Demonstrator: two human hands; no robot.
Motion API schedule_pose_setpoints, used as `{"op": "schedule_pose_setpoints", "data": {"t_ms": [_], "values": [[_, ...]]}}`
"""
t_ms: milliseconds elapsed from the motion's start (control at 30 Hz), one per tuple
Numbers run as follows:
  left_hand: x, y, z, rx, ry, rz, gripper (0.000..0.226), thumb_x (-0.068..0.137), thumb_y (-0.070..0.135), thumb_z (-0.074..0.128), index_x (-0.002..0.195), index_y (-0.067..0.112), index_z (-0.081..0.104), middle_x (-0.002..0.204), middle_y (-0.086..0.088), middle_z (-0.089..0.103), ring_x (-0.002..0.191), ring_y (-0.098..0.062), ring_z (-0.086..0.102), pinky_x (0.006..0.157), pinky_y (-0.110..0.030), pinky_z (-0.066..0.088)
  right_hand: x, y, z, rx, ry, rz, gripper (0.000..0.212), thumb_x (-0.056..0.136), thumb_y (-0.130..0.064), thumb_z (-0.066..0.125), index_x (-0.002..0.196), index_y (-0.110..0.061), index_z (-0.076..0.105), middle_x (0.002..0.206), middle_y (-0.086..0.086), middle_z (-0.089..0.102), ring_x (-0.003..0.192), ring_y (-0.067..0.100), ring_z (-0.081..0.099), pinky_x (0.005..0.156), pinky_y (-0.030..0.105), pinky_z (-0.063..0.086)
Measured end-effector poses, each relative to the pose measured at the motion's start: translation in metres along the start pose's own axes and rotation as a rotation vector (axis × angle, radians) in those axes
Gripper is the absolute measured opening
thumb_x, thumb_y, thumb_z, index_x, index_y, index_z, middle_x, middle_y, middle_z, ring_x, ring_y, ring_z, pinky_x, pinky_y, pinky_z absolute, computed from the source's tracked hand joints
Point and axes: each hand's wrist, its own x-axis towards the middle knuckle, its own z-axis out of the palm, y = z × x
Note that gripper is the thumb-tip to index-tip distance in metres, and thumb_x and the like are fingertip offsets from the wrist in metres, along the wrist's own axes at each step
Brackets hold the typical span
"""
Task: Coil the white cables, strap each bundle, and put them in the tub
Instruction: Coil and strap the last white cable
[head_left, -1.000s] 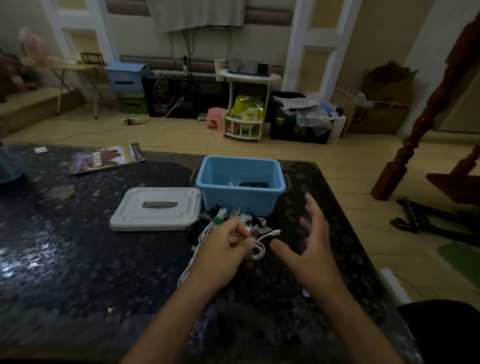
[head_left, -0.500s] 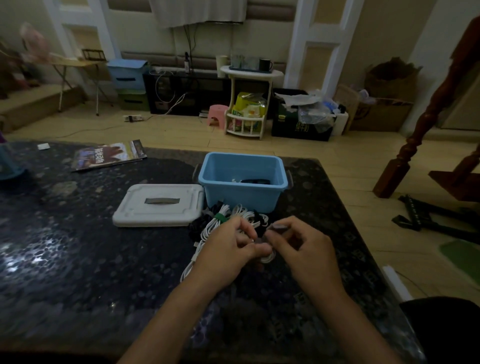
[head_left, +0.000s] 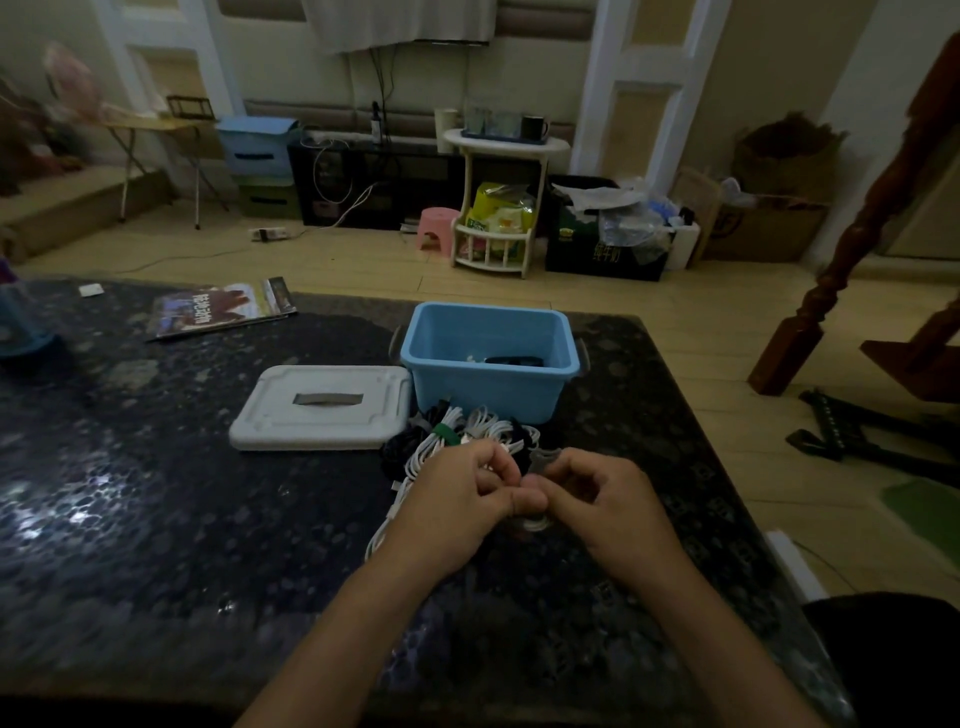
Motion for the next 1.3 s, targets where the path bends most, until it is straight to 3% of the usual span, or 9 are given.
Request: {"op": "schedule_pose_setpoints", "data": {"t_ms": [167,267,400,533,700,900,1000,1067,1300], "values": [[-0.001,0.0,-0.002,-0.017,-0.117,-0.007,0.028,0.08,0.033,0.081,0.093,0.017,0.063,0.076,-0.005,0.075,0.074,-0.02,0.073,0.073,-0.042,0.056,0.0,0.003,0.0,0.11,0.081,0.054,0.016,0.088,-0.02,0.074,0.072,-0.021,0.073,0.065,-0.007,0.068,0.06,0.0,0.059,0.059,0.018,0.046],[-0.002,-0.003,-0.001,0.017,-0.13,0.006,0.019,0.086,0.029,0.076,0.092,0.018,0.062,0.075,-0.001,0.075,0.072,-0.015,0.071,0.075,-0.041,0.055,-0.001,0.004,0.003,0.193,0.103,0.105,0.016,0.088,-0.018,0.074,0.073,-0.022,0.074,0.067,-0.005,0.071,0.062,0.002,0.063,0.062,0.02,0.048],[-0.003,-0.009,0.004,-0.007,-0.057,0.001,0.011,0.091,0.017,0.067,0.083,0.015,0.06,0.072,-0.008,0.074,0.068,-0.025,0.071,0.074,-0.052,0.057,-0.003,0.002,0.006,0.126,0.042,0.112,0.013,0.092,-0.026,0.069,0.08,-0.026,0.076,0.075,-0.009,0.073,0.069,0.0,0.066,0.063,0.017,0.048],[-0.003,-0.008,0.006,-0.011,-0.014,0.02,0.013,0.092,0.013,0.067,0.081,0.014,0.06,0.069,-0.009,0.072,0.063,-0.022,0.069,0.069,-0.046,0.056,0.0,0.003,0.006,0.116,0.103,0.103,0.013,0.095,-0.024,0.066,0.094,-0.027,0.079,0.09,-0.009,0.076,0.084,0.002,0.069,0.077,0.022,0.054],[-0.001,-0.009,0.005,-0.019,0.045,0.049,0.013,0.091,0.013,0.069,0.08,0.009,0.062,0.063,-0.009,0.069,0.059,-0.026,0.068,0.063,-0.041,0.054,-0.001,0.003,0.002,0.172,0.139,0.09,0.024,0.091,-0.012,0.07,0.108,-0.028,0.074,0.087,-0.009,0.076,0.084,0.004,0.071,0.078,0.022,0.055],[0.0,-0.009,0.006,-0.022,0.051,0.043,0.015,0.09,0.01,0.069,0.077,0.01,0.062,0.056,-0.002,0.067,0.052,-0.018,0.065,0.059,-0.034,0.052,-0.002,0.003,0.002,-0.027,0.042,-0.017,0.02,0.098,-0.021,0.061,0.105,-0.032,0.076,0.102,-0.013,0.07,0.096,-0.003,0.065,0.083,0.017,0.051],[0.001,-0.009,0.006,-0.028,0.049,0.036,0.015,0.09,0.01,0.068,0.077,0.008,0.061,0.056,-0.002,0.066,0.051,-0.018,0.064,0.058,-0.033,0.052,-0.002,0.001,0.0,-0.02,0.004,-0.059,0.026,0.096,-0.016,0.063,0.105,-0.038,0.074,0.103,-0.013,0.067,0.097,-0.002,0.064,0.082,0.011,0.048],[0.001,-0.008,0.006,-0.031,0.038,0.033,0.016,0.091,0.009,0.068,0.077,0.009,0.061,0.056,-0.001,0.065,0.051,-0.017,0.064,0.058,-0.032,0.052,-0.003,0.0,-0.002,0.013,0.005,-0.065,0.026,0.094,-0.014,0.066,0.11,-0.032,0.076,0.103,-0.013,0.072,0.097,-0.003,0.066,0.084,0.014,0.051],[0.0,-0.007,0.006,-0.016,0.037,0.026,0.018,0.091,0.01,0.068,0.075,0.012,0.061,0.053,-0.002,0.065,0.051,-0.019,0.064,0.057,-0.033,0.051,-0.006,-0.007,-0.005,0.014,0.08,-0.062,0.018,0.084,-0.012,0.077,0.093,-0.028,0.075,0.085,-0.015,0.076,0.081,0.0,0.071,0.074,0.02,0.056]]}}
